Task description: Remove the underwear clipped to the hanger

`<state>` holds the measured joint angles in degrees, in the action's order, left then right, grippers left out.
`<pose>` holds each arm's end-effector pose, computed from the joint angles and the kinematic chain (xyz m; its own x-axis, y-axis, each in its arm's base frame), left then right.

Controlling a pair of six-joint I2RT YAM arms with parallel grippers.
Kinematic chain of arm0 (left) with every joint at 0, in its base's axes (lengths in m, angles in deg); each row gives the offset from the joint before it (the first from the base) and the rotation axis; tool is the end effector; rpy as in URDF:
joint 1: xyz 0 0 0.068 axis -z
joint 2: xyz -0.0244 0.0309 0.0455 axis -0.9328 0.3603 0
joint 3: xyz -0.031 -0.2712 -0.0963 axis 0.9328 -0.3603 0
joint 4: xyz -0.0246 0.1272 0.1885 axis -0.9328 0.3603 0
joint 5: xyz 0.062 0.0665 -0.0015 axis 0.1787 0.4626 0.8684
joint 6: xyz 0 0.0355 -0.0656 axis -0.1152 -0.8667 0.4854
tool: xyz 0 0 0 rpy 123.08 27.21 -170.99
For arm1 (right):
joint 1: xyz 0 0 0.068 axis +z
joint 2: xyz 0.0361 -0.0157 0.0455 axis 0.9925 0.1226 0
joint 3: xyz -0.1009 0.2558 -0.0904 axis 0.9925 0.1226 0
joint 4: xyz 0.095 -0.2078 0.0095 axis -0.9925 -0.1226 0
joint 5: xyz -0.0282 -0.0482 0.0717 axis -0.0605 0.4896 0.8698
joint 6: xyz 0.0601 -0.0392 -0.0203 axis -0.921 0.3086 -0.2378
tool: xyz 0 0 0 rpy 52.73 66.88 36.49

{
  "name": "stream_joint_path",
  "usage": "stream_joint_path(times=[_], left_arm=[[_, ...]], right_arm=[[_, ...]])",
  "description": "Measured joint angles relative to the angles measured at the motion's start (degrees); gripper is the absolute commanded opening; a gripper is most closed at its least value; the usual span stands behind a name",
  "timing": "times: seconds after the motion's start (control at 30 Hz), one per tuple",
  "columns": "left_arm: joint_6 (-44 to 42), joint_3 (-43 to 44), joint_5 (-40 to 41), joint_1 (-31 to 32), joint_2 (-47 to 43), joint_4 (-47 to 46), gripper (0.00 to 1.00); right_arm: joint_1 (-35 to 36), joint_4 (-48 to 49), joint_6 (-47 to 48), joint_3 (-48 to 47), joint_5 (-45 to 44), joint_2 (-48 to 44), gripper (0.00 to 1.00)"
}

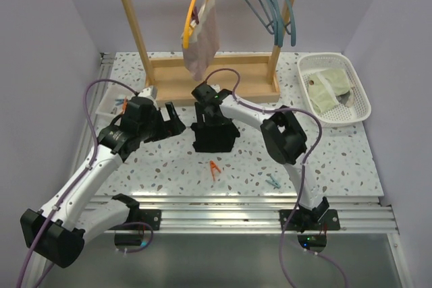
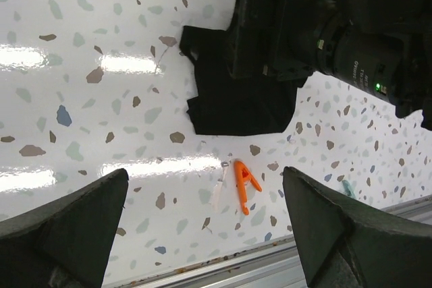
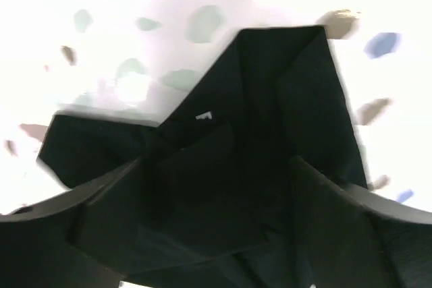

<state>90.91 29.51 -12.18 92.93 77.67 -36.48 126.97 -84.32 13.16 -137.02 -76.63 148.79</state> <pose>0.1694 -0.0761 0.3046 -0.7284 -0.3657 -0.5793 -0.0615 0.8771 -0.4764 0.3493 0.3143 0.1704 -0.8740 -0.1335 -0.4672 -0.1532 0.9882 0.0042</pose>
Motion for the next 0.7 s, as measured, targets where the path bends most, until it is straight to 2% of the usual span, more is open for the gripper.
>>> stream_joint_path(times=[0.03,0.07,0.1,0.17,0.2,0.33,0.47,0.57,0.7], left_arm=[[0.24,0.0,0.28,0.0,-0.2,0.31,1.0],[0.26,0.0,0.59,-0.02,-0.44,0.46,1.0],[0.26,0.0,0.79,-0.04,-0.61,0.55,1.0],[0.26,0.0,1.07,-0.04,-0.85,0.57,1.0],[0.26,0.0,1.14,-0.04,-0.83,0.57,1.0],[0.24,0.0,1.09,-0.04,-0.37,0.52,1.0],[0.17,0.0,0.96,-0.04,0.22,0.35,1.0],[-0.39,0.0,-0.59,-0.15,0.92,-0.26,1.0],[-1.57,0.0,-4.39,-0.31,3.08,-2.25,1.0]], right_arm=[[0.0,0.2,-0.61,0.79,-0.79,-0.72,0.74],[-0.02,0.7,-1.07,2.8,-1.51,-1.88,0.6],[-0.04,0.61,-1.55,4.11,-1.73,-2.56,0.51],[-0.09,0.57,-1.7,6.43,-1.92,-4.11,0.23],[-0.09,0.35,-1.88,7.13,-2.03,-4.57,0.0],[-0.26,-0.15,-2.54,9.22,-3.37,-6.32,0.0],[-3.15,-1.01,-3.41,15.96,-3.08,-11.93,0.0],[-11.65,-2.23,-3.72,21.24,-3.08,-19.65,0.0],[-30.05,-1.86,-3.61,22.25,-3.87,-30.21,0.0]])
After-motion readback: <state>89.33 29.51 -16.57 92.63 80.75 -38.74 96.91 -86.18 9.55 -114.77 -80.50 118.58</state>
